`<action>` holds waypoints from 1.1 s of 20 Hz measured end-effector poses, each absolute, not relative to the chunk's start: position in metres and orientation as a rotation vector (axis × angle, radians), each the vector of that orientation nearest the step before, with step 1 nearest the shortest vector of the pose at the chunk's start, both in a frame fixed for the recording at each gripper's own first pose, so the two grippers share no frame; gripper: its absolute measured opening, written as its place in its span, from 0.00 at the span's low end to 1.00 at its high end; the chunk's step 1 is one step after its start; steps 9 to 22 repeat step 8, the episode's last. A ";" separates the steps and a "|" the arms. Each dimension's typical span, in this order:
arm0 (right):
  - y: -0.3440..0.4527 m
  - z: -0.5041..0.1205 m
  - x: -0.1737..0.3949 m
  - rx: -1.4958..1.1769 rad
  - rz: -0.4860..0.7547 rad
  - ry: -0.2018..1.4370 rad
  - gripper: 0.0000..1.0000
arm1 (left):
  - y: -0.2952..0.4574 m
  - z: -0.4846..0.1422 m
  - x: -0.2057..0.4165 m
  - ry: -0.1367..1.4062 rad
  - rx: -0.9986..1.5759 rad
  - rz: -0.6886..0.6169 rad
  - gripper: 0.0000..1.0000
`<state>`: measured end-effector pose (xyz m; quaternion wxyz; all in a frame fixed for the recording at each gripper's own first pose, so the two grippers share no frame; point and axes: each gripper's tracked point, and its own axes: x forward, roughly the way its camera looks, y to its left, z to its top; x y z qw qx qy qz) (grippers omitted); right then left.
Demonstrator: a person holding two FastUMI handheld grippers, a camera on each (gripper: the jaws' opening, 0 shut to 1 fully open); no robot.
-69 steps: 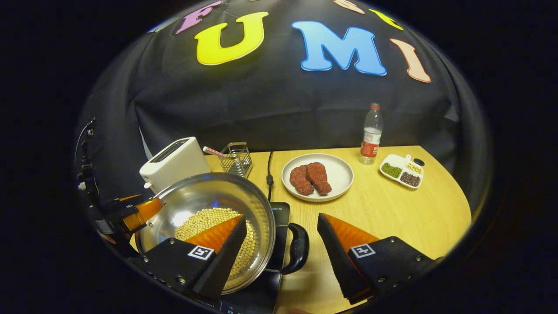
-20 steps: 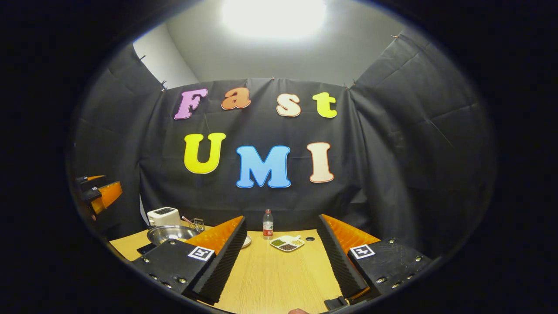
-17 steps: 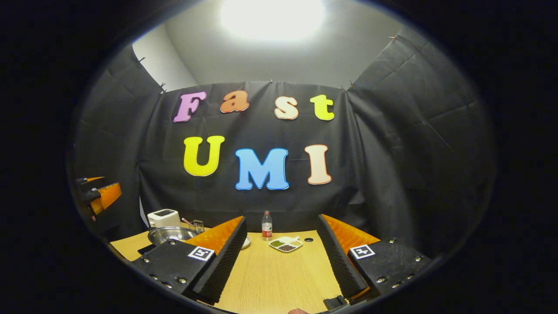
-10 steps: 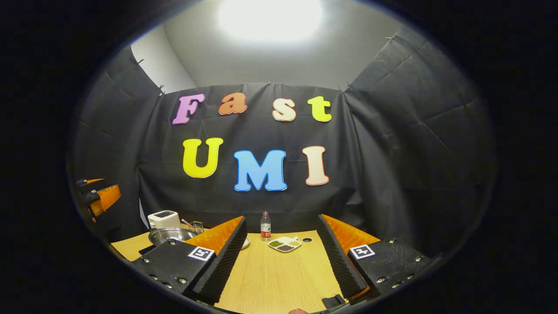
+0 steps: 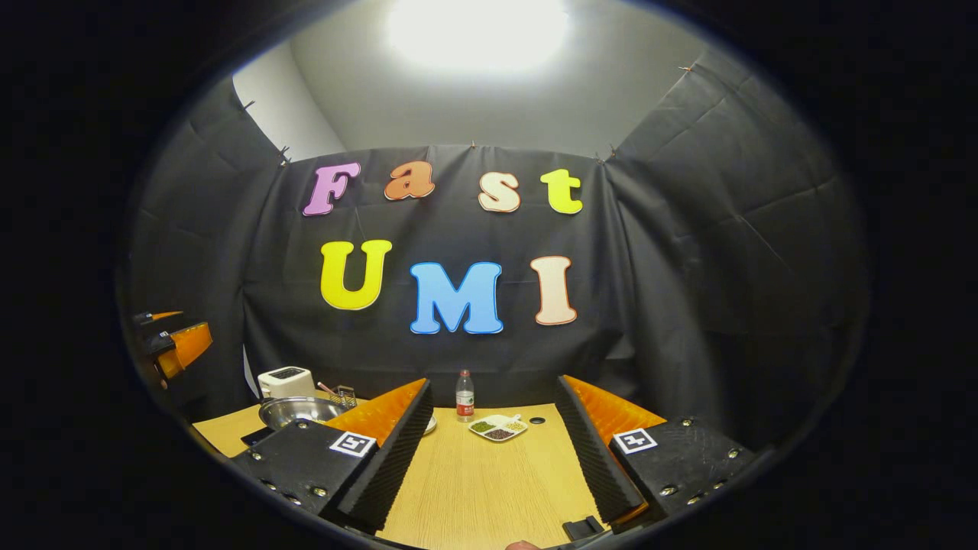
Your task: First push the handle of the pot to place it horizontally, then grasp the pot with both hands and set it on the induction cooktop.
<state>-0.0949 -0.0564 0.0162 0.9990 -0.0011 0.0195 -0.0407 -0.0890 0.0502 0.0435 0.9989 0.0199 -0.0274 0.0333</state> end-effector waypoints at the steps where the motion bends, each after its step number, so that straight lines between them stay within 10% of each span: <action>1: -0.055 0.017 -0.094 -0.003 -0.080 0.037 0.98 | 0.051 0.043 -0.088 -0.055 0.037 0.070 0.95; 22: -0.047 0.017 -0.087 -0.011 -0.072 0.036 0.97 | 0.059 0.036 -0.083 -0.042 0.031 0.075 1.00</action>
